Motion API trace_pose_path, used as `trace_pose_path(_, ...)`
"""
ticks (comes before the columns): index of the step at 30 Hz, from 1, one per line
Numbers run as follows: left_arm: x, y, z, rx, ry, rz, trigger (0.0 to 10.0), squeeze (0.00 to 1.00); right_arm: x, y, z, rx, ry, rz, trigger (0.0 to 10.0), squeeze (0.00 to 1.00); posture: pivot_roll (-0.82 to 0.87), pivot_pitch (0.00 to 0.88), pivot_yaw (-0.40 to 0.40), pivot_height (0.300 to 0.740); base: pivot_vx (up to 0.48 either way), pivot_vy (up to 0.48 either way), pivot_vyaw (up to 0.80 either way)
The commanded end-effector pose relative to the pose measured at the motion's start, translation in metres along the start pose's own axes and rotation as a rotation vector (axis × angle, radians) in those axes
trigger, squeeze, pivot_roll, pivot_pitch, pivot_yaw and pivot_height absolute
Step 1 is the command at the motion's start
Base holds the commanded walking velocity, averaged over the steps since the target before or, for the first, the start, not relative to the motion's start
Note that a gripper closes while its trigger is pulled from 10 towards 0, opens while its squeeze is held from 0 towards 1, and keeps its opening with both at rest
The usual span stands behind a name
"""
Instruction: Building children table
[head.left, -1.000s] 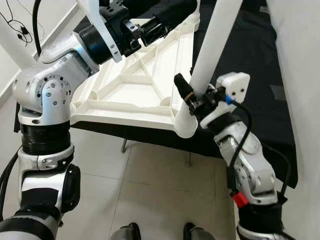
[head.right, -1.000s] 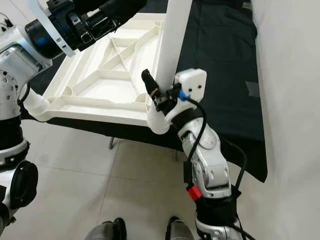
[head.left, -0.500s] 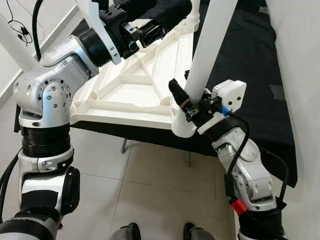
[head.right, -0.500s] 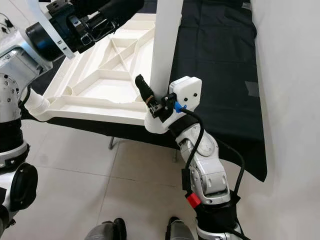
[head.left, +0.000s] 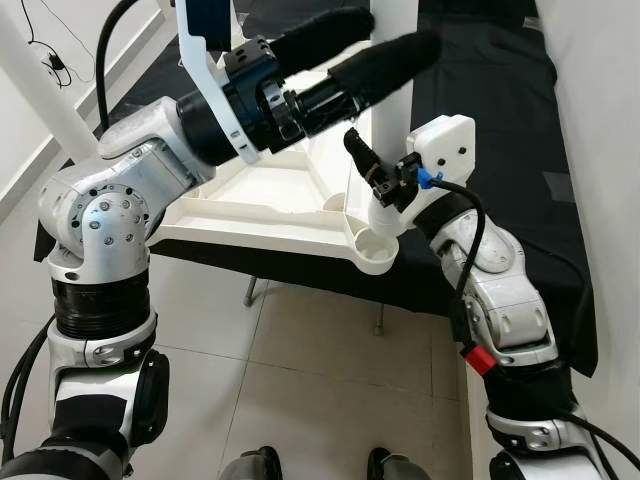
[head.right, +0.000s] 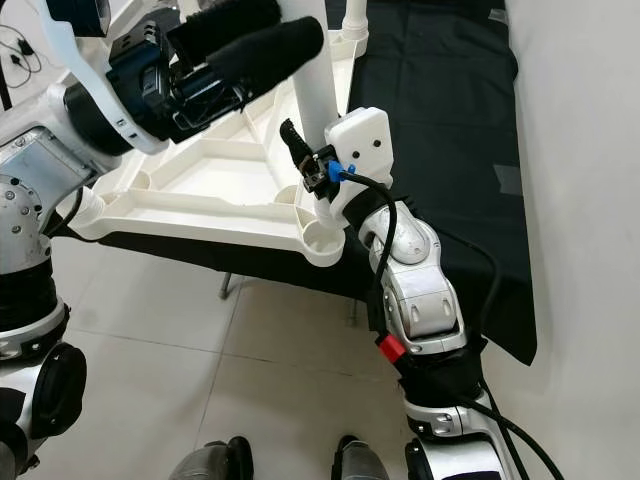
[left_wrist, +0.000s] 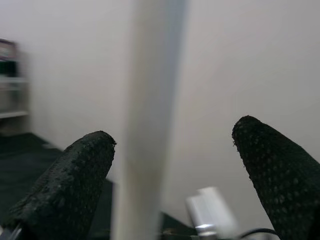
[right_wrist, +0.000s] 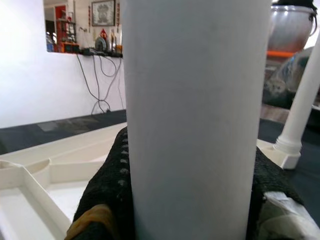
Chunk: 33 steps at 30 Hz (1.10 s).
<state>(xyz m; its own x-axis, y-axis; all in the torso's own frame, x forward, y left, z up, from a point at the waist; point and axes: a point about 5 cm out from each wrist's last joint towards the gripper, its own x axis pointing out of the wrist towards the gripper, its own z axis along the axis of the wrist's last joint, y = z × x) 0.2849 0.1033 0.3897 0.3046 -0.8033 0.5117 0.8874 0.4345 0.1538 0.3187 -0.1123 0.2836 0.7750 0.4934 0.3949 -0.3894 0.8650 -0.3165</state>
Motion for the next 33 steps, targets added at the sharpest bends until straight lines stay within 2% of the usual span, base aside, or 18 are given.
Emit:
trace_pose_path(1,0.000,0.007,0.007,0.072,-0.009,0.067,10.0,0.00,0.003,0.008,0.009,-0.005,-0.060,0.044,0.0,0.00,-0.01,0.146,0.052,0.740,0.000,0.000,0.00)
trace_pose_path(6,0.002,0.012,0.007,0.145,-0.005,0.118,10.0,0.00,0.004,0.011,0.011,-0.003,-0.078,0.060,0.0,0.00,-0.01,0.136,0.055,0.740,0.000,0.000,0.00)
trace_pose_path(11,0.005,0.012,-0.001,0.170,0.019,0.097,10.0,0.00,0.006,0.012,0.016,0.003,-0.100,0.075,0.0,0.00,-0.02,0.135,0.059,0.740,0.000,0.000,0.00)
trace_pose_path(16,0.017,0.012,-0.008,0.181,0.045,0.006,10.0,0.00,0.008,0.030,0.020,0.002,-0.120,0.169,0.0,0.00,-0.03,0.123,0.070,0.740,0.000,0.000,0.00)
trace_pose_path(27,0.024,0.016,-0.004,0.249,0.018,-0.001,10.0,0.00,0.011,0.046,0.012,-0.040,-0.085,0.252,0.0,0.00,-0.02,0.118,0.069,0.740,0.000,0.000,0.00)
trace_pose_path(28,0.024,0.017,-0.003,0.252,0.015,-0.003,9.5,0.00,0.011,0.047,0.011,-0.046,-0.075,0.249,0.0,0.00,-0.02,0.115,0.066,0.740,0.000,0.000,0.00)
trace_pose_path(29,0.024,0.017,-0.003,0.252,0.015,-0.003,9.5,0.00,0.011,0.047,0.011,-0.046,-0.075,0.249,0.0,0.00,-0.02,0.115,0.066,0.740,0.000,0.000,0.00)
trace_pose_path(30,0.024,0.017,-0.002,0.255,0.014,-0.005,0.0,0.00,0.013,0.046,0.009,-0.053,-0.064,0.238,0.0,0.00,-0.01,0.112,0.064,0.740,0.000,0.000,0.00)
trace_pose_path(33,0.024,0.019,-0.001,0.258,0.015,-0.001,0.0,0.00,0.016,0.045,0.005,-0.068,-0.043,0.210,0.0,0.00,-0.01,0.111,0.063,0.740,0.000,0.000,0.00)
